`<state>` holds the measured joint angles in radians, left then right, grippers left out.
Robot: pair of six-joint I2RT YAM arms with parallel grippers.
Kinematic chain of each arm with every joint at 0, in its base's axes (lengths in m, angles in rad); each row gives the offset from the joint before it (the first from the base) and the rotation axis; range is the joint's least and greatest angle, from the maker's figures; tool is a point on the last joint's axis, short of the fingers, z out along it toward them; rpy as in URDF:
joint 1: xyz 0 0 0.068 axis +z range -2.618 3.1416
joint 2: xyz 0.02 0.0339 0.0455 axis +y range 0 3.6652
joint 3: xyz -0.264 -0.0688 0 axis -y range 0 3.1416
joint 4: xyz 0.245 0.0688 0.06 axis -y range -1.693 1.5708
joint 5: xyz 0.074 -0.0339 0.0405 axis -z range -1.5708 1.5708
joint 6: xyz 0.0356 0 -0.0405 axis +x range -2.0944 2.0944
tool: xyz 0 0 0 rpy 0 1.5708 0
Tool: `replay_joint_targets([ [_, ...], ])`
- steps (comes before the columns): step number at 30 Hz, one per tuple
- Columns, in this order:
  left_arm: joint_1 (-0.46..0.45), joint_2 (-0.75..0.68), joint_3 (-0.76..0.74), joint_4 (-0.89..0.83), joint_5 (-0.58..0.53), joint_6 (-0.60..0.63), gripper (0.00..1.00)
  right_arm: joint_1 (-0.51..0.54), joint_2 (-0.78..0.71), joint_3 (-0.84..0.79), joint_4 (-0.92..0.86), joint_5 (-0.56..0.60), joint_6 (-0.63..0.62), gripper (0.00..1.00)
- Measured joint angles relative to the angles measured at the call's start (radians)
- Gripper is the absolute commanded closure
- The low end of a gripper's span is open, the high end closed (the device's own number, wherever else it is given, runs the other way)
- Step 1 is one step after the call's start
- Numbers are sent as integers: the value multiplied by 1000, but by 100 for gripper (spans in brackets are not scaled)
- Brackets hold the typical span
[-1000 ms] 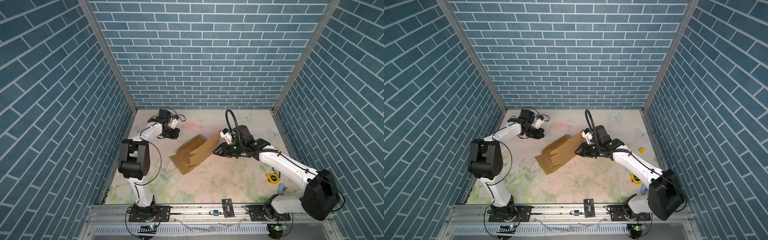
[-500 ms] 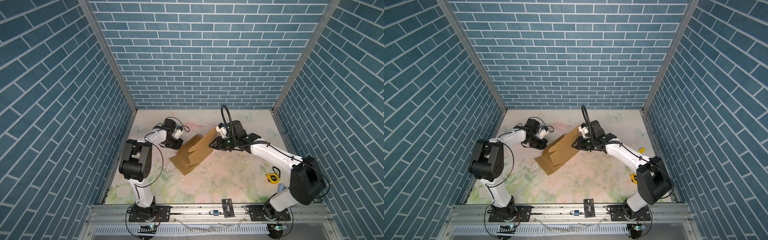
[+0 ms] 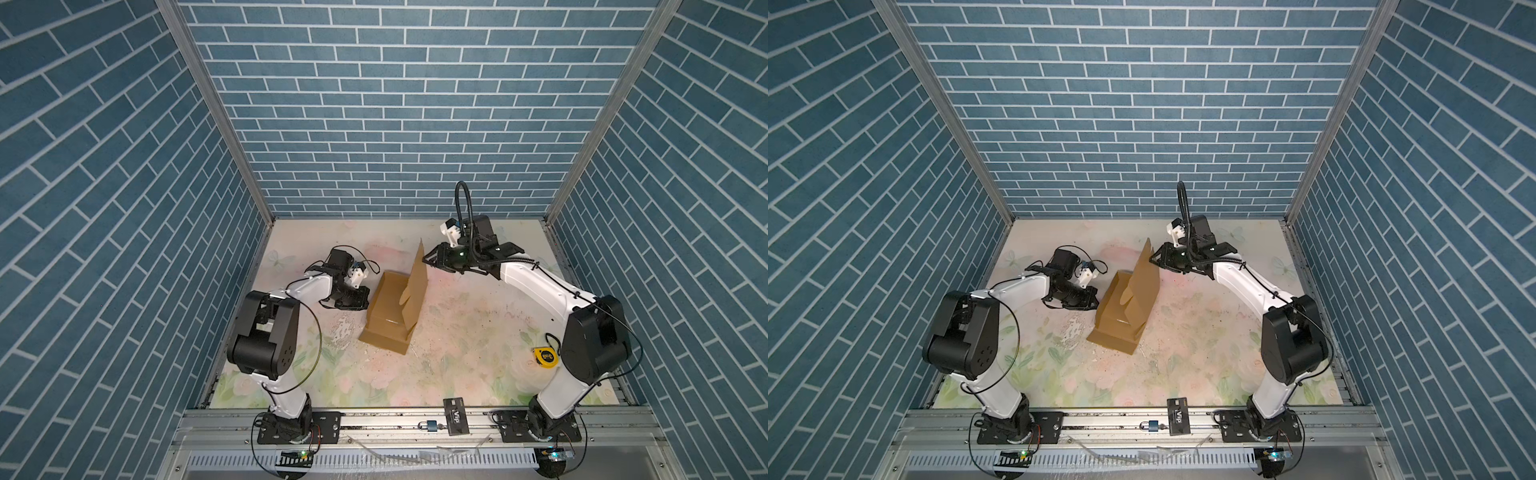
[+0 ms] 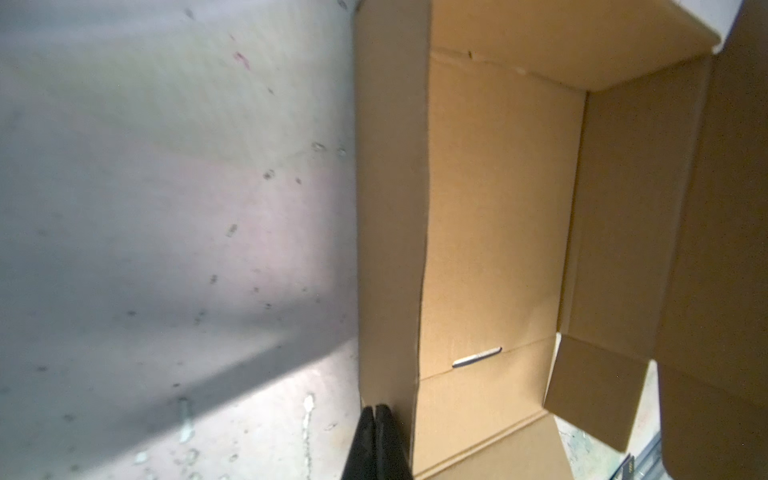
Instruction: Fold the paper box
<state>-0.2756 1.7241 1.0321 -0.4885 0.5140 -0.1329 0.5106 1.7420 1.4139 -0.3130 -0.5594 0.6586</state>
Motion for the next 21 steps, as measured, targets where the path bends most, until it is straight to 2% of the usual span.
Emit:
replay_joint_targets([
  [9, -63, -4, -35, 56, 41, -90, 88, -10, 148, 169, -12, -60, 0, 69],
  [13, -72, -11, -35, 61, 46, -105, 77, -16, 183, 219, -16, -90, 0, 69],
  [17, -69, -67, -7, 13, -5, -39, 67, -42, 183, 219, -29, -112, 0, 69],
  [21, -54, -120, 93, -35, -54, 84, 56, -108, 164, 187, -77, -115, -11, 68],
])
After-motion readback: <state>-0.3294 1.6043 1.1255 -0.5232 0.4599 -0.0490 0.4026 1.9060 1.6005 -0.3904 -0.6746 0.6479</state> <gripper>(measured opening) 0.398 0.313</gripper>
